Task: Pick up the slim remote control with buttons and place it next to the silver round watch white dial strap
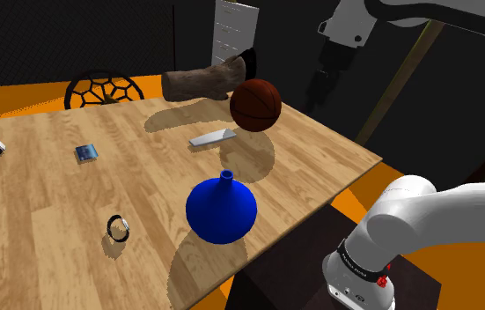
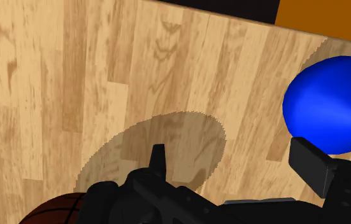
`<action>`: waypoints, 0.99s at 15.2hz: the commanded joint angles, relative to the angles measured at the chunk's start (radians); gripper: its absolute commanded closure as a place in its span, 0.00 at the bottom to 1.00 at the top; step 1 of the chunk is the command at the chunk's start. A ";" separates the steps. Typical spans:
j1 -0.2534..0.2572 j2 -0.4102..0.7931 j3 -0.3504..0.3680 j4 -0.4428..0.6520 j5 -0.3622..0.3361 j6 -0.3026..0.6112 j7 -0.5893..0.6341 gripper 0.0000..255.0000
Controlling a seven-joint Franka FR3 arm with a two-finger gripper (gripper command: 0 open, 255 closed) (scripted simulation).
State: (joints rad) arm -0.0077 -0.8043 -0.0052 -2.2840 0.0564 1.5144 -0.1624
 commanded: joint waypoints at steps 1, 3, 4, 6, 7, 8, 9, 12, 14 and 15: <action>0.000 0.000 0.000 0.000 0.000 0.000 0.000 0.00; 0.016 0.049 -0.031 -0.009 -0.023 0.054 -0.085 0.00; 0.025 0.076 -0.046 -0.011 -0.034 0.081 -0.126 0.00; 0.042 0.134 -0.075 -0.009 -0.052 0.134 -0.208 0.00; 0.050 0.164 -0.088 -0.006 -0.059 0.160 -0.249 0.00; 0.059 0.196 -0.101 -0.001 -0.066 0.186 -0.290 0.00; 0.068 0.229 -0.114 0.005 -0.072 0.211 -0.330 0.00; 0.094 0.332 -0.149 0.034 -0.082 0.283 -0.449 0.00; 0.110 0.404 -0.168 0.060 -0.084 0.327 -0.528 0.00; 0.119 0.440 -0.177 0.075 -0.083 0.347 -0.567 0.00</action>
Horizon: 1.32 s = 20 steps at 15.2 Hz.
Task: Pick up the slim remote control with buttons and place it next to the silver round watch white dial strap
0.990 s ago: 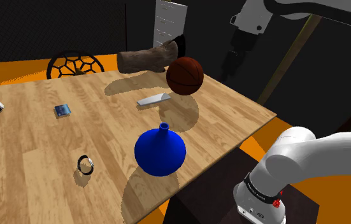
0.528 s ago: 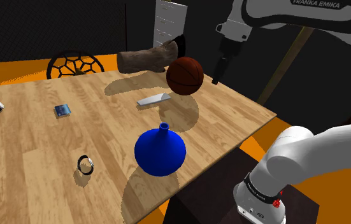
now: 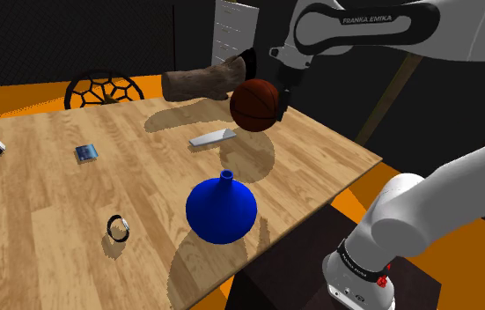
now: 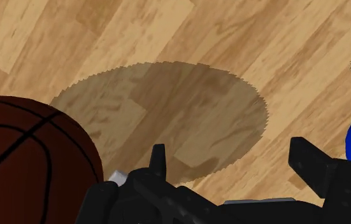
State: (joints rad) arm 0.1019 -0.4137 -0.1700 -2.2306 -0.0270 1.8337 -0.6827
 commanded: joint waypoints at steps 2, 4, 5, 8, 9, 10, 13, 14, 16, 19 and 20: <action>0.025 0.124 -0.028 0.055 0.005 0.066 -0.125 0.00; 0.038 0.199 -0.038 0.093 0.013 0.101 -0.202 0.00; 0.045 0.237 -0.042 0.114 0.018 0.117 -0.240 0.00; 0.059 0.350 -0.047 0.183 0.037 0.158 -0.352 0.00; 0.062 0.387 -0.046 0.207 0.043 0.169 -0.388 0.00; 0.066 0.425 -0.044 0.233 0.050 0.180 -0.423 0.00; 0.071 0.535 -0.032 0.314 0.067 0.206 -0.525 0.00; 0.072 0.571 -0.027 0.342 0.072 0.213 -0.557 0.00; 0.073 0.642 -0.013 0.401 0.079 0.225 -0.618 0.00; 0.074 0.747 0.011 0.494 0.084 0.237 -0.703 0.00; 0.075 0.781 0.020 0.527 0.083 0.240 -0.729 0.00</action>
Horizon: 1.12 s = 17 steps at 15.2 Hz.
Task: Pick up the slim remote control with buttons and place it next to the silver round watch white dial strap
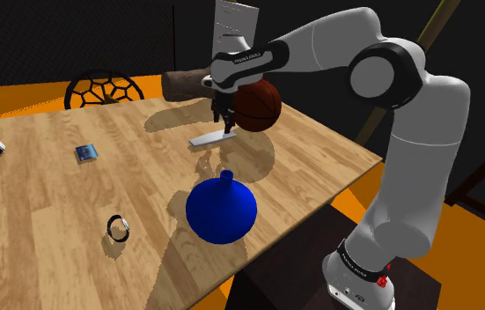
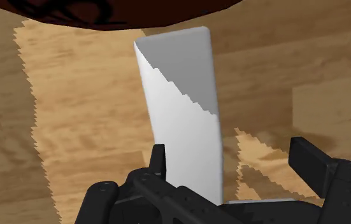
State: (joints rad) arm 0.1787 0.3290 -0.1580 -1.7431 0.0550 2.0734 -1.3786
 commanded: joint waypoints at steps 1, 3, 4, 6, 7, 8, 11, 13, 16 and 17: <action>-0.001 0.073 0.017 0.072 0.000 0.002 -0.059 0.00; 0.000 0.111 0.026 0.098 -0.001 0.014 -0.084 0.00; -0.001 0.117 0.027 0.093 0.000 0.025 -0.084 0.00; -0.001 0.128 0.028 0.082 0.002 0.047 -0.085 0.00; -0.002 0.133 0.028 0.077 0.003 0.058 -0.086 0.00; -0.002 0.139 0.029 0.072 0.004 0.069 -0.087 0.00; -0.002 0.150 0.030 0.065 0.005 0.086 -0.088 0.00; -0.002 0.150 0.030 0.065 0.005 0.086 -0.088 0.00; -0.002 0.150 0.030 0.065 0.005 0.086 -0.088 0.00; -0.002 0.150 0.030 0.065 0.005 0.085 -0.088 0.00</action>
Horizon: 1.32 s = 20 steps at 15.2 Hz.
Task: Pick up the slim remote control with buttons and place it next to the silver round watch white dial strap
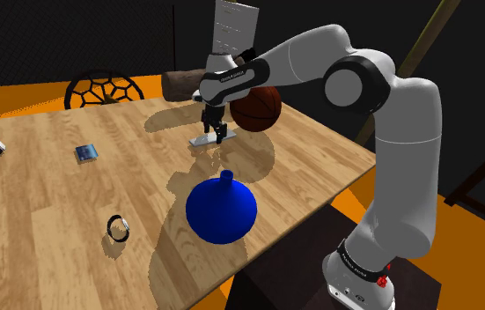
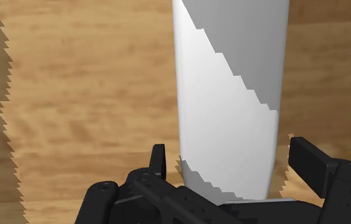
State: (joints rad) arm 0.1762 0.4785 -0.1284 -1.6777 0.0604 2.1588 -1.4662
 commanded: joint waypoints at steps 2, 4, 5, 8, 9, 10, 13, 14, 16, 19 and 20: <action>0.000 0.000 0.000 0.000 0.000 0.000 0.000 1.00; 0.000 0.000 0.000 0.000 0.000 0.000 0.000 1.00; 0.000 0.000 0.000 0.000 0.000 0.000 0.000 1.00; 0.000 0.000 0.000 0.000 0.000 0.000 0.000 1.00; 0.000 0.000 0.000 0.000 0.000 0.000 0.000 1.00; 0.000 0.000 0.000 0.000 0.000 0.000 0.000 1.00; 0.001 -0.012 -0.001 0.009 -0.002 -0.021 0.001 1.00; 0.001 -0.018 -0.002 0.014 -0.003 -0.032 0.002 1.00; 0.001 -0.029 -0.002 0.025 -0.005 -0.054 0.003 1.00; 0.002 -0.045 -0.004 0.043 -0.007 -0.088 0.004 1.00; 0.002 -0.050 -0.004 0.050 -0.008 -0.099 0.004 1.00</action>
State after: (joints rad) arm 0.1778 0.4332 -0.1323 -1.6342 0.0532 2.0704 -1.4627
